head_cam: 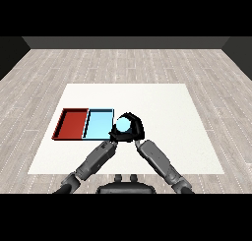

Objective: Pick the blue can and put it in the blue box

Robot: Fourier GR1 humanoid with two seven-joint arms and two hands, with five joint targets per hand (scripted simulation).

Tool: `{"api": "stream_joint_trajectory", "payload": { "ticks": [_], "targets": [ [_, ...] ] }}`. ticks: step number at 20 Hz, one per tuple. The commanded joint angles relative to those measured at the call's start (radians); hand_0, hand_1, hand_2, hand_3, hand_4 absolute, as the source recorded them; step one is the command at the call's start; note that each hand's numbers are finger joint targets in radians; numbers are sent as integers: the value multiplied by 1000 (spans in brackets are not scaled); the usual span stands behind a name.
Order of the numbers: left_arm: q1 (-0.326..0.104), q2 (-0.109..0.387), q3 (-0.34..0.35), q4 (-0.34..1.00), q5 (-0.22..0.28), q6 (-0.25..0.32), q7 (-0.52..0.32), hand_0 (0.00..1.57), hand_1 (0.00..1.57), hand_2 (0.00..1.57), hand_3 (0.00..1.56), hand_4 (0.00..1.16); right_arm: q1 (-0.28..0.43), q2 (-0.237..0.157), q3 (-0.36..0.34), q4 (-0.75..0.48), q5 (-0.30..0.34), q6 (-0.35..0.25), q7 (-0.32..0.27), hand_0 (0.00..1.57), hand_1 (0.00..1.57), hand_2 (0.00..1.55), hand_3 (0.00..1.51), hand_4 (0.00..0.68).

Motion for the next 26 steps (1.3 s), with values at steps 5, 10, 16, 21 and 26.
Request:
{"api": "stream_joint_trajectory", "payload": {
  "ticks": [5,10,16,21,26],
  "targets": [
    [10,-8,-11,41,26,-14,-156,1571,1571,1571,1537,1056,4,6,-27,-11,-77,87,2,1163,1163,1243,1097,397],
    [-24,-8,-8,47,28,13,-154,1571,1571,1571,1535,1122,21,-2,-43,-13,68,136,82,0,0,0,0,0],
    [-54,-8,-21,111,54,16,-197,1571,1571,1571,1520,1133,70,6,-36,-41,95,125,57,0,0,0,0,0],
    [-28,-8,44,86,-27,37,-149,1571,1571,1571,1526,1142,36,6,-160,-27,49,197,37,0,0,0,0,0],
    [-45,15,67,118,-45,60,-141,1571,1571,1571,1533,1152,196,-26,-202,-196,-13,225,-45,0,0,0,0,0]
  ]
}}
